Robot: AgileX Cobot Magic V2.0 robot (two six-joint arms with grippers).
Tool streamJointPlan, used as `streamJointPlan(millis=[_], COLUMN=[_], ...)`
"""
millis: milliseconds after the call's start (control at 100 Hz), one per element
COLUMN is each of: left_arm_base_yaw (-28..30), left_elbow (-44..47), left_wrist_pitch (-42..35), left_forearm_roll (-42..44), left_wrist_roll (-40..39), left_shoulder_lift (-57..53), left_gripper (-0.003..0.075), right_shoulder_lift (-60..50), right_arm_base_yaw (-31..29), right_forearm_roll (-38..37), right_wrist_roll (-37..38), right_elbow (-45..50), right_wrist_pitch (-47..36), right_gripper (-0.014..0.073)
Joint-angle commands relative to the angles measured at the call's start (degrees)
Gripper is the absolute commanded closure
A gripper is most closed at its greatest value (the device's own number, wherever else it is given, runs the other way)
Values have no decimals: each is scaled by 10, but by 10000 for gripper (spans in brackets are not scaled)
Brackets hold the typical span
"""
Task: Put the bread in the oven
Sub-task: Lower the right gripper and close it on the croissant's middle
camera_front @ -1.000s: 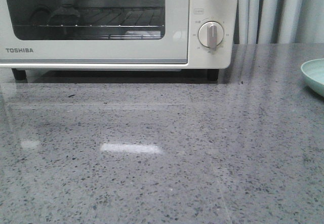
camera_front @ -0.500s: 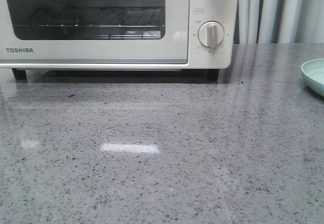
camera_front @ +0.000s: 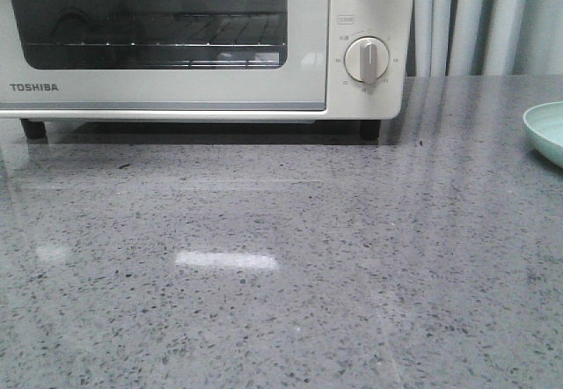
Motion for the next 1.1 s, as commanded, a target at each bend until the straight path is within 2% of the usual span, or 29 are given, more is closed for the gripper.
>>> streamJointPlan(millis=[0, 210, 370, 530, 660, 710, 780, 880, 930, 980, 1090], left_arm_base_yaw=[-6, -6, -6, -6, -6, -6, -6, -6, -6, -6, -6], left_elbow=[-13, 38, 127, 217, 243, 243, 237, 222, 216, 210, 202], left_wrist_pitch=[-18, -66, -68, -111, -155, -151, -126, -81, -65, -53, -39], left_forearm_roll=[24, 31, 31, 31, 31, 31, 31, 31, 31, 31, 31], left_wrist_roll=[-39, -45, -44, -52, -97, -106, -107, -107, -106, -104, -104], left_shoulder_lift=[-12, -13, -50, -150, -270, -317, -380, -449, -476, -499, -523], left_gripper=[742, 742, 742, 742, 742, 742, 742, 742, 742, 741, 741], right_shoulder_lift=[4, 4, 4, 4, 6, 9, 18, 40, 57, 79, 126], right_arm_base_yaw=[-2, -2, -2, -2, -2, -2, -2, -2, -2, -2, -2], right_forearm_roll=[-3, -3, -3, -3, -3, -3, -3, -4, -7, -10, -36], right_wrist_roll=[-6, -6, -6, -6, -7, -25, -47, -63, -63, -63, -63], right_elbow=[-19, -19, -19, -19, -19, -19, -19, -19, -19, -19, -19], right_wrist_pitch=[-41, -37, -22, 32, 88, 96, 100, 90, 84, 75, 53], right_gripper=[663, 663, 663, 663, 650, 602, 458, 138, 26, -31, -38])
